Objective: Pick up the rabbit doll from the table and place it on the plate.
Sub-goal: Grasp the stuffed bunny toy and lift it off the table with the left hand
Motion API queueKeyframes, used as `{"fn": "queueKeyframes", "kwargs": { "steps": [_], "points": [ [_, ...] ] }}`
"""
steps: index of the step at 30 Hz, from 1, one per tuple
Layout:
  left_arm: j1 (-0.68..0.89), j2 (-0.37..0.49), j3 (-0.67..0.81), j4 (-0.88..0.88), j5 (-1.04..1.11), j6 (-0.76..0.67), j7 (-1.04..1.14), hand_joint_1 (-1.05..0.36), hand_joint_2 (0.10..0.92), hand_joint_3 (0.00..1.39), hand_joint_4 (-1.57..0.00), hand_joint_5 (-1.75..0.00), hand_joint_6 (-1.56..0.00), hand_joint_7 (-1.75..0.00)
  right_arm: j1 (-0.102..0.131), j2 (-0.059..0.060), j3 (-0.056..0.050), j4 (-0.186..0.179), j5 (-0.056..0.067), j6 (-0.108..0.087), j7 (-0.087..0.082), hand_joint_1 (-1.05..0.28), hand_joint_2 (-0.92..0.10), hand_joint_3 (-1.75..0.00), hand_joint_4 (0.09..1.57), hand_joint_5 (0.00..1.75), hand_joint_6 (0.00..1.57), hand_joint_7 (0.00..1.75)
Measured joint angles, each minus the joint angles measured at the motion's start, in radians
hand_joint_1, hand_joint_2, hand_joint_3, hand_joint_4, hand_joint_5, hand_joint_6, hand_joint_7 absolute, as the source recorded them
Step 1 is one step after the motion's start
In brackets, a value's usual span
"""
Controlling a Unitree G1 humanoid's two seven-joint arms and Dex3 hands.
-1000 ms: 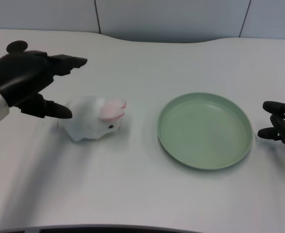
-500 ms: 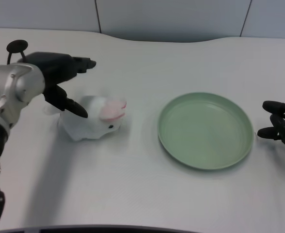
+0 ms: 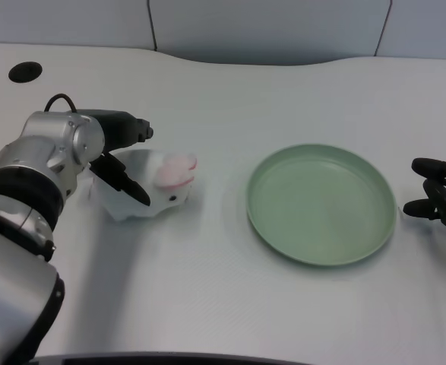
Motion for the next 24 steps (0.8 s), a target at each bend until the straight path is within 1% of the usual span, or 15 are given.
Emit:
{"fn": "queueKeyframes", "kwargs": {
  "steps": [4, 7, 10, 15, 17, 20, 22, 24],
  "points": [
    [-0.008, -0.028, -0.040, 0.033, 0.031, 0.048, -0.006, -1.02, 0.878, 0.01, -0.04, -0.03, -0.13, -0.03, 0.006, 0.000, 0.000, -0.006, 0.002, 0.000, 0.001, -0.43, -0.92, -0.25, 0.71, 0.89, 0.96, 0.00],
    [-0.008, -0.036, -0.047, 0.041, 0.032, 0.059, -0.006, -1.04, 0.875, 0.00, -0.04, -0.03, -0.14, -0.02, 0.014, 0.000, 0.002, -0.015, 0.002, 0.000, 0.000, -0.43, -0.92, -0.26, 0.70, 0.88, 0.96, 0.00],
    [-0.008, -0.038, -0.049, 0.043, 0.031, 0.073, -0.005, -0.99, 0.853, 0.00, -0.05, -0.03, -0.14, -0.02, 0.019, 0.000, 0.003, -0.023, 0.002, -0.009, -0.001, -0.41, -0.92, -0.25, 0.71, 0.88, 0.97, 0.00],
    [-0.008, -0.047, -0.049, 0.052, 0.031, 0.094, 0.002, -0.97, 0.851, 0.00, -0.05, -0.03, -0.13, -0.01, 0.029, 0.000, 0.002, -0.027, 0.004, -0.016, 0.003, -0.42, -0.92, -0.25, 0.71, 0.88, 0.97, 0.01],
    [-0.008, -0.052, -0.049, 0.055, 0.031, 0.103, 0.018, -0.93, 0.833, 0.00, -0.06, -0.03, -0.13, -0.01, 0.033, 0.000, 0.001, -0.031, 0.004, -0.018, 0.005, -0.43, -0.92, -0.25, 0.71, 0.88, 0.97, 0.00],
    [0.003, -0.056, -0.042, 0.058, 0.027, 0.104, 0.086, -0.87, 0.800, 0.00, -0.10, -0.04, -0.15, -0.01, 0.038, 0.000, 0.000, -0.035, 0.010, -0.022, 0.016, -0.43, -0.92, -0.24, 0.71, 0.87, 0.97, 0.01],
    [0.021, -0.058, -0.037, 0.059, 0.027, 0.096, 0.139, -0.85, 0.798, 0.00, -0.12, -0.05, -0.16, -0.01, 0.042, 0.000, -0.002, -0.036, 0.012, -0.029, 0.023, -0.44, -0.92, -0.24, 0.72, 0.87, 0.98, 0.01],
    [0.040, -0.061, -0.038, 0.062, 0.029, 0.088, 0.175, -0.83, 0.799, 0.00, -0.14, -0.05, -0.16, -0.01, 0.047, 0.000, -0.002, -0.037, 0.013, -0.031, 0.028, -0.44, -0.92, -0.25, 0.72, 0.87, 0.98, 0.01]
  ]
}}
